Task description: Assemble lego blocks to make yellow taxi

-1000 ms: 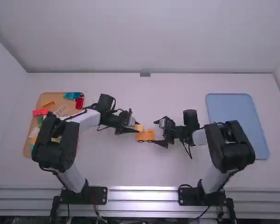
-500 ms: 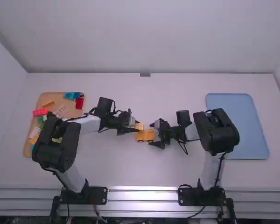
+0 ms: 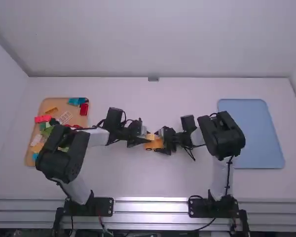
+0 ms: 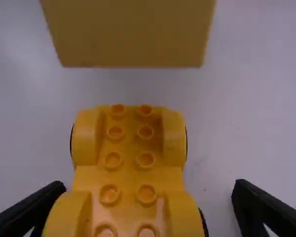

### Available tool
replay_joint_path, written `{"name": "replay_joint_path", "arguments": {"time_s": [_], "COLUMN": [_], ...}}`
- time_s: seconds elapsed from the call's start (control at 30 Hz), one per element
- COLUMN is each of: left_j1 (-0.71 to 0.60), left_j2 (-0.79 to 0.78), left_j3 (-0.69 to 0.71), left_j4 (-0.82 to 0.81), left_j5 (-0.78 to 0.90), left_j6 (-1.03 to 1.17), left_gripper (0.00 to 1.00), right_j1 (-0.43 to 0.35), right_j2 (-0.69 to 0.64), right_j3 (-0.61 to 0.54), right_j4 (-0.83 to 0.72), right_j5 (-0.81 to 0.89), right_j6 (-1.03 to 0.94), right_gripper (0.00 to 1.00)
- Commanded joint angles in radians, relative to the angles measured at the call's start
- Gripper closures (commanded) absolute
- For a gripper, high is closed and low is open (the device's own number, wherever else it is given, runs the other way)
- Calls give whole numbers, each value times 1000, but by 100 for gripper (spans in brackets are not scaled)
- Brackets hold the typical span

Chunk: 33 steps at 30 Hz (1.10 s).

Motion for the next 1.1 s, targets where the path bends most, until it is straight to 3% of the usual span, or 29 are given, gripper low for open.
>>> {"name": "replay_joint_path", "arguments": {"time_s": [0.0, 0.07, 0.13, 0.3, 1.07], "left_j1": [-10, -7, 1, -10, -11], "left_j2": [10, 10, 10, 12, 84], "left_j3": [-6, -6, -6, -6, -6], "left_j4": [1, -5, -26, -55, -29], "left_j5": [-33, -33, -34, -88, -127], "left_j6": [-35, -34, -11, -9, -113], "left_gripper": [92, 93, 93, 96, 93], "right_j1": [0, 0, 0, 0, 0], "right_j2": [21, 21, 21, 21, 21], "right_j3": [8, 8, 8, 8, 8], "right_j4": [-6, -19, -22, -22, -18], "right_j5": [-6, -6, -8, -8, -5], "right_j6": [-29, -29, -29, -29, -11], "right_gripper": [28, 34, 48, 60, 57]}}
